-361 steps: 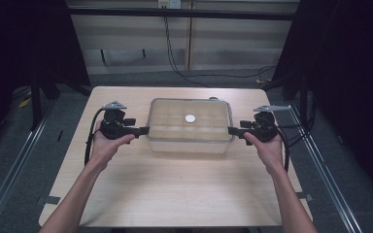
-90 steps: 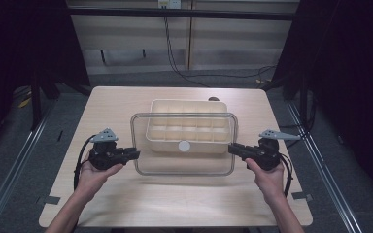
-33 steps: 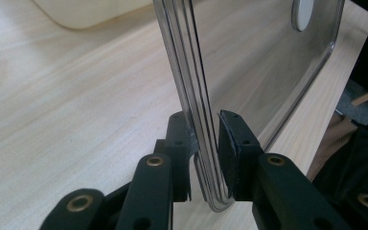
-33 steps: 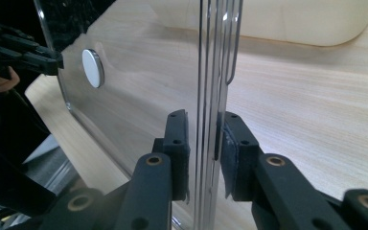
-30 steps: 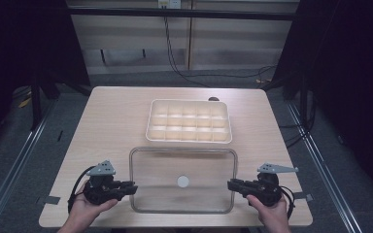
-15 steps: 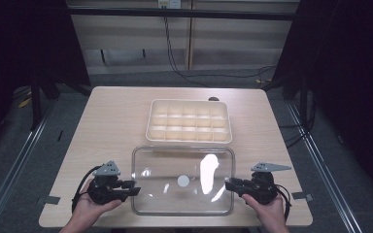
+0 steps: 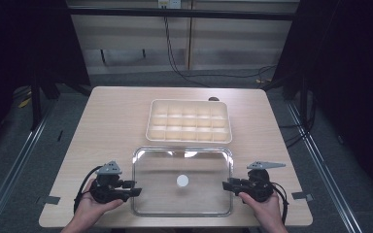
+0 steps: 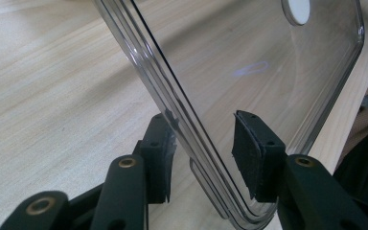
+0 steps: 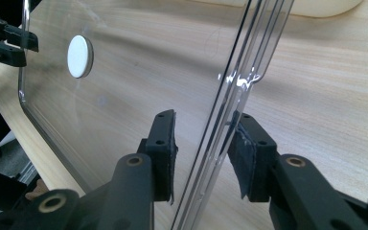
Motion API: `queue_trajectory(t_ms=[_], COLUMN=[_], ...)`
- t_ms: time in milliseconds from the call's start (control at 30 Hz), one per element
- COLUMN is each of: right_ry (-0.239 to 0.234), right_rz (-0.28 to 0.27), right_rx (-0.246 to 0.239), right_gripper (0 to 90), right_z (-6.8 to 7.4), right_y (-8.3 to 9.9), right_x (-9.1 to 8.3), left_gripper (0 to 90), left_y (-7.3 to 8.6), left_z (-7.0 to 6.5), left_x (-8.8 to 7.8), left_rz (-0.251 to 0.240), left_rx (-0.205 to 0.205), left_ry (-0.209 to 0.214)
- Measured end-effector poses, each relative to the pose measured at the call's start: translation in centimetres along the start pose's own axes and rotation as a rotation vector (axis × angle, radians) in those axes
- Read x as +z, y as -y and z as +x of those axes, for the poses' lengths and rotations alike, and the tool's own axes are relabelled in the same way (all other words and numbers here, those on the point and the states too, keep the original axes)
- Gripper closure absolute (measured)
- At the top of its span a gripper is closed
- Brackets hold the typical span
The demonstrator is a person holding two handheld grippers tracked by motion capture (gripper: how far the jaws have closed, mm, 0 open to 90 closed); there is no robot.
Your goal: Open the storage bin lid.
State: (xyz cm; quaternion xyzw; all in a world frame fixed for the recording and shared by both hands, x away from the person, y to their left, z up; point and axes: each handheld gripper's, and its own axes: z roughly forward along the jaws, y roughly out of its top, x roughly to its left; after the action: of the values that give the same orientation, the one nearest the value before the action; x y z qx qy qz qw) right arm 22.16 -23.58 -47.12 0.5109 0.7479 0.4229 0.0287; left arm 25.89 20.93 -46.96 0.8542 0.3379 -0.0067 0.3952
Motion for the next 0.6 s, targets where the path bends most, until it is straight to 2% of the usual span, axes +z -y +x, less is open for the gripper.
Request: queue_trajectory(t_ms=[267,600], right_ry=[0.031,0.038], right_rz=[0.017,0.035], right_rx=[-0.01,-0.018], right_gripper=[57.7,53.5], right_z=[0.1,-0.2], right_y=[0.1,0.1], right_x=[0.6,1.2], left_gripper=[55.2,53.5], left_y=[0.0,-0.1], left_z=[-0.1,0.3], left_x=[0.5,1.0], left_rz=[0.032,0.046], left_rx=[0.01,-0.014], left_ry=[0.006,0.02])
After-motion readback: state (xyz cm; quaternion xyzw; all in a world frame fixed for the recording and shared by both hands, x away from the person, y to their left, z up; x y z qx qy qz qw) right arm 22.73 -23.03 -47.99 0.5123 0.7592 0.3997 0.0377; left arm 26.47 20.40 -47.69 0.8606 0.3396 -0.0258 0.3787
